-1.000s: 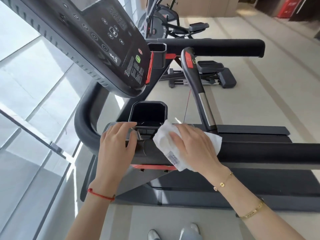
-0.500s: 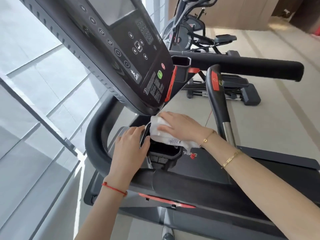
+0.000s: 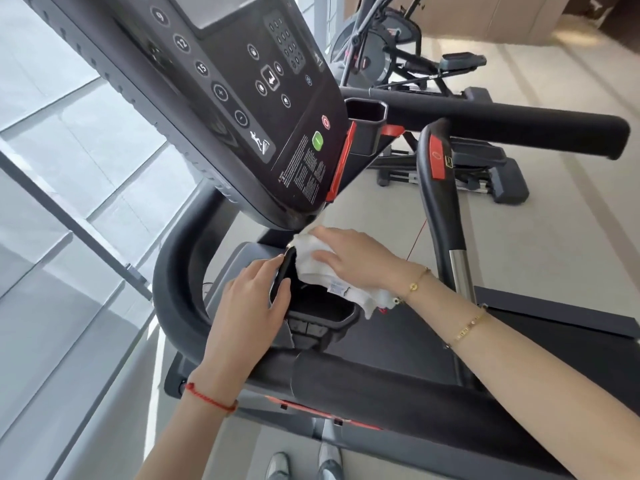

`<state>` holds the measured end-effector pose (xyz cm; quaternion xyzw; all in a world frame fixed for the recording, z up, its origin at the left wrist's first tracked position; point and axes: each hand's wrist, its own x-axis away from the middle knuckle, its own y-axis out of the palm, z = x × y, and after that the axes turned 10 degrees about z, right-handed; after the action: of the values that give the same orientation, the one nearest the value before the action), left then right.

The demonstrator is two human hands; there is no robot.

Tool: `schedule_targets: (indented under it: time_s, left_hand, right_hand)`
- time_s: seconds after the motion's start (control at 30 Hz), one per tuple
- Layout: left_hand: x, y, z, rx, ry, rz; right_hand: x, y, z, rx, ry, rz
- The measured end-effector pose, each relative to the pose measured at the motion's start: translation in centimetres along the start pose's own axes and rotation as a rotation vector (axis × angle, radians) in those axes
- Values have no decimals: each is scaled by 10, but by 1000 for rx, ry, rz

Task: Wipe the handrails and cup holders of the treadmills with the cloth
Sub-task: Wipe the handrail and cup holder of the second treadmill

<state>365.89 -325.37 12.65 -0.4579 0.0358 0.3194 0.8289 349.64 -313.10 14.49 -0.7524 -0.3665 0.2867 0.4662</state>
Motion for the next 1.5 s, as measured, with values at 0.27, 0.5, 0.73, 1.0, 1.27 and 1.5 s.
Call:
schedule_targets:
  time_s: [0.27, 0.5, 0.73, 1.0, 1.27, 1.5]
  left_hand:
    - [-11, -3, -11, -6, 66, -51]
    - [-20, -1, -22, 49, 133, -104]
    - [-20, -3, -31, 40, 192, -161]
    - [-21, -5, -34, 88, 206, -190]
    - [-21, -4, -34, 111, 179, -189]
    - [-20, -3, -32, 111, 160, -181]
  right_hand:
    - [46, 11, 2, -212, 382, 116]
    - [36, 12, -16, -290, 550, 162]
    - [66, 22, -38, -421, 715, 172]
    - [37, 9, -27, -242, 622, 163]
    - [60, 22, -20, -238, 418, 143]
    - [-1, 16, -10, 49, 82, 59]
